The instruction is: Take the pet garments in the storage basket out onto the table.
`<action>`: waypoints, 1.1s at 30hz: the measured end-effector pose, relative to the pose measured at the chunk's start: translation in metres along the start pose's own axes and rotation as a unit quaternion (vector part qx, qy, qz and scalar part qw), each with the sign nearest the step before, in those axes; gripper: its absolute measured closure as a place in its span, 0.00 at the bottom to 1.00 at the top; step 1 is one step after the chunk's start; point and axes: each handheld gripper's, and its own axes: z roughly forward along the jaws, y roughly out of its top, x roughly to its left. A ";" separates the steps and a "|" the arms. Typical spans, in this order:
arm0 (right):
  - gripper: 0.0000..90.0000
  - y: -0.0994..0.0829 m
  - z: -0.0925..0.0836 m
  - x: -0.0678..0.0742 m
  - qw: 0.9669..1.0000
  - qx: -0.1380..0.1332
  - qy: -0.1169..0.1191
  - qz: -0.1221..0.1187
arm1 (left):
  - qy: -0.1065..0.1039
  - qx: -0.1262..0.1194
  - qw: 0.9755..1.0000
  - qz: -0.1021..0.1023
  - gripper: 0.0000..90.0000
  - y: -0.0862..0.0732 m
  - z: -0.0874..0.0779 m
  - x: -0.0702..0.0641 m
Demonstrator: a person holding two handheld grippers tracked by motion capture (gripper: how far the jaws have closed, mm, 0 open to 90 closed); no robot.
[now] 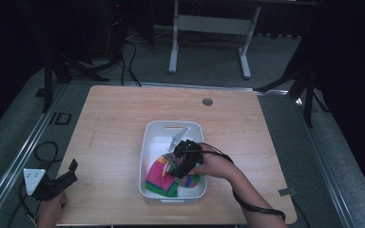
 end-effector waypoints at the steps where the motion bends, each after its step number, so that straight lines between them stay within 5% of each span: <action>1: 0.18 0.002 0.003 0.001 1.000 0.012 -0.002 -0.005 | 0.000 0.000 1.000 -0.001 0.01 0.000 0.000 0.000; 10: 0.33 0.007 0.019 0.003 0.995 0.094 -0.021 -0.011 | -0.002 0.002 1.000 0.001 0.01 0.000 0.000 0.000; 13: 0.60 0.006 0.023 0.003 0.993 0.117 -0.023 -0.010 | -0.001 0.001 1.000 -0.001 0.01 0.000 0.000 0.001; 14: 0.77 0.006 0.022 0.003 0.993 0.113 -0.027 -0.010 | -0.001 0.002 1.000 0.000 0.01 0.000 0.000 0.001; 16: 0.91 0.004 0.018 0.002 0.995 0.094 -0.039 0.001 | -0.001 0.001 1.000 0.000 0.01 0.000 0.000 0.000; 25: 0.93 -0.003 -0.006 0.003 0.998 0.030 -0.046 0.020 | 0.001 0.003 1.000 0.001 0.01 0.000 0.000 0.000; 33: 0.93 0.004 -0.040 0.007 0.997 -0.023 -0.065 0.021 | 0.001 0.002 1.000 0.002 0.01 0.000 0.000 0.000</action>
